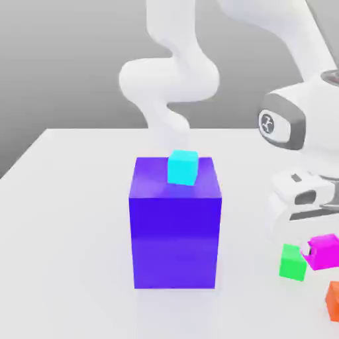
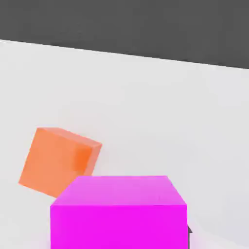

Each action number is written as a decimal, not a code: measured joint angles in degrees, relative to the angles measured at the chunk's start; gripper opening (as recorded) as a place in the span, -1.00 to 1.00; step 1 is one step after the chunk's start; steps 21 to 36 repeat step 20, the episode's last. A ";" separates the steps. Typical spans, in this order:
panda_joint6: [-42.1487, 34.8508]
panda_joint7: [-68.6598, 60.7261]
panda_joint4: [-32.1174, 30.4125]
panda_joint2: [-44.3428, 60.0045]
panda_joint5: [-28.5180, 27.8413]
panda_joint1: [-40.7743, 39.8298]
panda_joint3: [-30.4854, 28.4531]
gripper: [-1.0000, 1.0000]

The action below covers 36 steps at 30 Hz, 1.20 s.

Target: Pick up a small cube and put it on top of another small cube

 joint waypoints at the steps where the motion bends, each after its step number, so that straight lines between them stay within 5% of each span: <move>1: 0.26 2.45 -1.70 -1.33 0.19 1.11 0.47 -1.00; 5: 1.68 12.34 -7.42 -4.67 -1.34 4.18 1.99 -1.00; 17: 10.90 22.66 -7.34 5.77 -13.96 7.35 -5.07 -1.00; 18: 11.76 23.58 -7.34 6.83 -15.24 7.97 -5.93 1.00; 36: 11.76 23.58 -7.34 6.83 -15.24 7.97 -5.93 1.00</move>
